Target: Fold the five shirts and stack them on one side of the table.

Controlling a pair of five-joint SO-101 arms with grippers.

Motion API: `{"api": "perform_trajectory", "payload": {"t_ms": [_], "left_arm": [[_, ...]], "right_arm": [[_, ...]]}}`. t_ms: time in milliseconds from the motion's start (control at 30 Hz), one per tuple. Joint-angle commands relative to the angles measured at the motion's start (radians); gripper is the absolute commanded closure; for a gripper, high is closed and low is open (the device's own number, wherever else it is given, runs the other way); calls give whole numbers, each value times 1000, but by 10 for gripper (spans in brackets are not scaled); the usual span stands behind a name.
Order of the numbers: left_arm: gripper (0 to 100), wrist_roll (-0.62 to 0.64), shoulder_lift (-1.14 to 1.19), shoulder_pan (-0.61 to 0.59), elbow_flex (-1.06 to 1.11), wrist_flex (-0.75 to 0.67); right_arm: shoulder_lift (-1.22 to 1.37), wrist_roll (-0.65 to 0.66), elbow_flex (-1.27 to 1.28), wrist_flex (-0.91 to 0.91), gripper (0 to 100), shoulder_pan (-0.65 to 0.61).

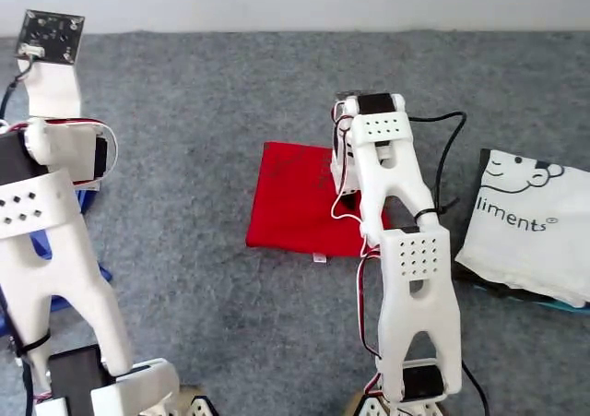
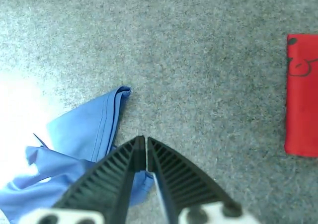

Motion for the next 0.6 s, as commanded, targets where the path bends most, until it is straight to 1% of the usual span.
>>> {"api": "perform_trajectory", "payload": {"t_ms": [0, 67, 133, 233, 333, 400, 500, 567], "left_arm": [[987, -5, -32, -8, -1, 9], [987, -5, -35, -8, -1, 9], [987, -3, -35, -8, -1, 9], [987, -3, -37, -8, -1, 9], [987, -3, -32, -6, -1, 9], [987, -3, -29, -5, -1, 6], [987, -3, -29, -3, -1, 5], [987, -3, -29, -3, -1, 5]], "right_arm": [[1, 110, -12, 28, 990, 10], [1, 216, -12, 42, 987, 30], [-1, 374, -15, 38, 988, 64], [7, 687, -75, 39, 988, 113], [12, 1023, -195, 36, 988, 142], [21, 1200, -269, -4, 988, 147], [50, 1363, -362, -101, 988, 142], [79, 1401, -400, -157, 988, 124]]}}
